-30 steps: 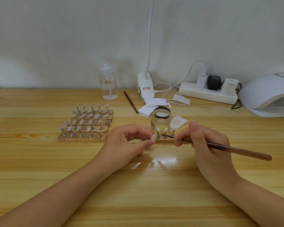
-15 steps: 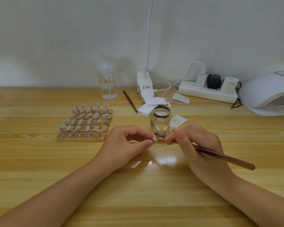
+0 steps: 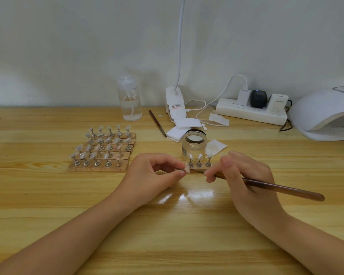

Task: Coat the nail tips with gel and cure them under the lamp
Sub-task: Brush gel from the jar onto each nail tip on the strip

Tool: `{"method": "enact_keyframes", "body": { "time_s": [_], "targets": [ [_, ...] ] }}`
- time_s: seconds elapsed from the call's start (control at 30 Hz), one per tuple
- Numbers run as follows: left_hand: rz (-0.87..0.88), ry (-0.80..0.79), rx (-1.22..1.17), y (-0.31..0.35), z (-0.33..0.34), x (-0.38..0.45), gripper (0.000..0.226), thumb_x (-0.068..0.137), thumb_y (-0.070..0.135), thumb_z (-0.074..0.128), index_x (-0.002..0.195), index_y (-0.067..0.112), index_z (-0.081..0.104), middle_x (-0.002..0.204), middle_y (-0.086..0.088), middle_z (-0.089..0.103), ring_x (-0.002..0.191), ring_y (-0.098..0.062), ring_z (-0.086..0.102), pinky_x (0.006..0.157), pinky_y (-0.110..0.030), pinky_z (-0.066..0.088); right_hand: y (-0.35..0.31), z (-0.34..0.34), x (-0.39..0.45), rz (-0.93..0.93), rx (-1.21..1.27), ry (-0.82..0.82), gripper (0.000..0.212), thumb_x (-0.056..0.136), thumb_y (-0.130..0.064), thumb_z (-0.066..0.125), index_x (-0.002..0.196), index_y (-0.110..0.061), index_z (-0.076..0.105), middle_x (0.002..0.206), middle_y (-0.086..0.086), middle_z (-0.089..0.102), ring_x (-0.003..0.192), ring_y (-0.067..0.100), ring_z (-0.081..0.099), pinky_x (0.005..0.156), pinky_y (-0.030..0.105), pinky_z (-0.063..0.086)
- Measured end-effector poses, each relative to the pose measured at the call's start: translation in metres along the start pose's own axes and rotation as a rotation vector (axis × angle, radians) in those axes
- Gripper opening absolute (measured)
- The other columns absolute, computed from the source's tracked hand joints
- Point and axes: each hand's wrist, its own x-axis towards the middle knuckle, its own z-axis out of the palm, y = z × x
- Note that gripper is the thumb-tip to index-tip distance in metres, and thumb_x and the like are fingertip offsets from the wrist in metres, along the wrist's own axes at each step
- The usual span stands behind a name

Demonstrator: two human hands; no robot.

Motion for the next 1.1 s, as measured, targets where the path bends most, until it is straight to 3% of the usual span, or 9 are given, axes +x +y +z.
{"method": "enact_keyframes", "body": {
  "time_s": [0.1,0.23,0.53,0.7,0.83,0.97,1.1],
  "targets": [
    [0.000,-0.007,0.006,-0.0001,0.0001,0.0003,0.022,0.070,0.009,0.074,0.067,0.032,0.073,0.070,0.012,0.070,0.066,0.002,0.062,0.061,-0.014,0.051,-0.0007,0.0002,0.0014,0.014,-0.047,-0.005,0.042,0.094,-0.036,0.038,0.071,-0.018,0.067,0.067,-0.011,0.063,0.065,0.011,0.059,0.062,0.029,0.045],
    [-0.002,-0.010,0.011,0.0000,0.0002,0.0002,0.026,0.069,0.010,0.075,0.065,0.036,0.073,0.068,0.014,0.070,0.065,0.003,0.062,0.060,-0.012,0.050,-0.0014,0.0011,0.0020,0.026,-0.084,-0.023,0.033,0.092,-0.033,0.042,0.075,-0.023,0.068,0.070,-0.016,0.063,0.067,0.009,0.059,0.063,0.029,0.045],
    [-0.007,0.003,0.029,-0.0012,0.0010,0.0011,0.028,0.068,0.013,0.074,0.068,0.041,0.072,0.066,0.014,0.069,0.063,0.004,0.062,0.060,-0.014,0.052,-0.0021,0.0015,0.0010,-0.011,-0.049,-0.047,0.050,0.094,-0.043,0.035,0.068,-0.018,0.070,0.066,-0.022,0.058,0.060,0.004,0.055,0.060,0.015,0.042],
    [-0.020,0.011,0.035,-0.0026,0.0006,0.0005,0.022,0.068,0.019,0.075,0.067,0.041,0.071,0.072,0.008,0.071,0.067,-0.001,0.063,0.064,-0.024,0.055,-0.0011,-0.0002,-0.0001,0.048,0.055,-0.001,0.051,0.094,-0.046,0.036,0.066,-0.017,0.068,0.060,-0.008,0.064,0.060,0.006,0.058,0.061,0.022,0.045],
    [-0.001,-0.006,0.041,-0.0012,0.0006,0.0008,0.029,0.070,0.012,0.075,0.065,0.040,0.071,0.070,0.013,0.070,0.066,0.004,0.062,0.059,-0.012,0.050,-0.0017,-0.0006,0.0016,0.087,0.011,0.005,0.035,0.090,-0.032,0.041,0.070,-0.020,0.068,0.065,-0.008,0.066,0.067,0.016,0.062,0.065,0.038,0.048],
    [0.002,-0.011,0.035,-0.0007,0.0007,0.0007,0.029,0.070,0.010,0.075,0.061,0.037,0.071,0.070,0.013,0.070,0.066,0.004,0.062,0.058,-0.010,0.048,-0.0016,-0.0001,0.0017,0.105,-0.043,-0.018,0.033,0.088,-0.036,0.046,0.073,-0.021,0.071,0.066,-0.007,0.067,0.068,0.016,0.061,0.064,0.037,0.046],
    [-0.006,-0.007,0.043,-0.0004,0.0004,0.0004,0.028,0.069,0.012,0.076,0.062,0.039,0.071,0.068,0.013,0.069,0.065,0.004,0.062,0.060,-0.011,0.050,-0.0033,0.0004,0.0022,0.080,-0.037,-0.020,0.035,0.089,-0.040,0.046,0.073,-0.022,0.071,0.069,-0.021,0.064,0.067,0.009,0.060,0.064,0.029,0.046]
  ]
}}
